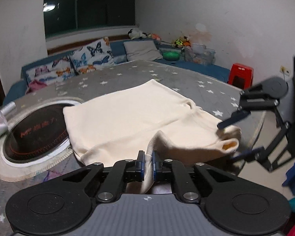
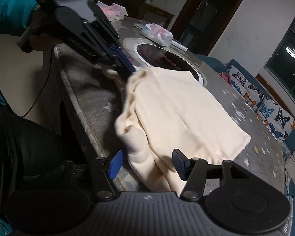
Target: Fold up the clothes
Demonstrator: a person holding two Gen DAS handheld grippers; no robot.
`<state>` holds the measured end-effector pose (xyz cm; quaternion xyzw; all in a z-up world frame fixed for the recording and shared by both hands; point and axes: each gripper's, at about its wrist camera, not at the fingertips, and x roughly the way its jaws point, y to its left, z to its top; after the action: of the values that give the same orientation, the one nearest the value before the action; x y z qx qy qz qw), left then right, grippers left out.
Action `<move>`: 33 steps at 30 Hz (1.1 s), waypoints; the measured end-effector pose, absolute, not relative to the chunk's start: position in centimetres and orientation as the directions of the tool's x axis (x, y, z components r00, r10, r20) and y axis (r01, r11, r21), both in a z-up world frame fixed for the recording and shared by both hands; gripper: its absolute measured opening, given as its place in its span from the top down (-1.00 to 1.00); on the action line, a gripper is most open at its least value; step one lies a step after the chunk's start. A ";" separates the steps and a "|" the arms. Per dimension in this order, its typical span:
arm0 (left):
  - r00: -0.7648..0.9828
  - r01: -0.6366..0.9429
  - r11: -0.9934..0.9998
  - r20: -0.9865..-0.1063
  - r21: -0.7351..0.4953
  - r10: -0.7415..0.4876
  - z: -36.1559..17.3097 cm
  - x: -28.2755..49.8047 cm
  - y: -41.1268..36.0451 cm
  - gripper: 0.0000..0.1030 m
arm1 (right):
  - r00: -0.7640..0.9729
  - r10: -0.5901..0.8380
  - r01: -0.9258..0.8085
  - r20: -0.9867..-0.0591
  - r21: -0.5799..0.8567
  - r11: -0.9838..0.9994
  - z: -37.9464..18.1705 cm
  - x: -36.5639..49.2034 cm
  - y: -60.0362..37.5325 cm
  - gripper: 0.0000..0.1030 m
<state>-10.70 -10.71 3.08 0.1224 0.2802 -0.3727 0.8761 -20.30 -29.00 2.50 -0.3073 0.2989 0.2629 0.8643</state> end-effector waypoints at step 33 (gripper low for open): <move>0.607 0.777 0.555 -0.589 0.298 -0.533 0.6 -15.5 -7.2 0.32 | 0.656 0.324 -0.537 -0.682 -0.119 0.835 4.0 -15.5 -30.9 0.78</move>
<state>-15.54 -7.19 0.58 0.2745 0.2219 -0.3839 0.8532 -15.47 -30.92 3.96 -0.1571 0.3383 0.2403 0.8962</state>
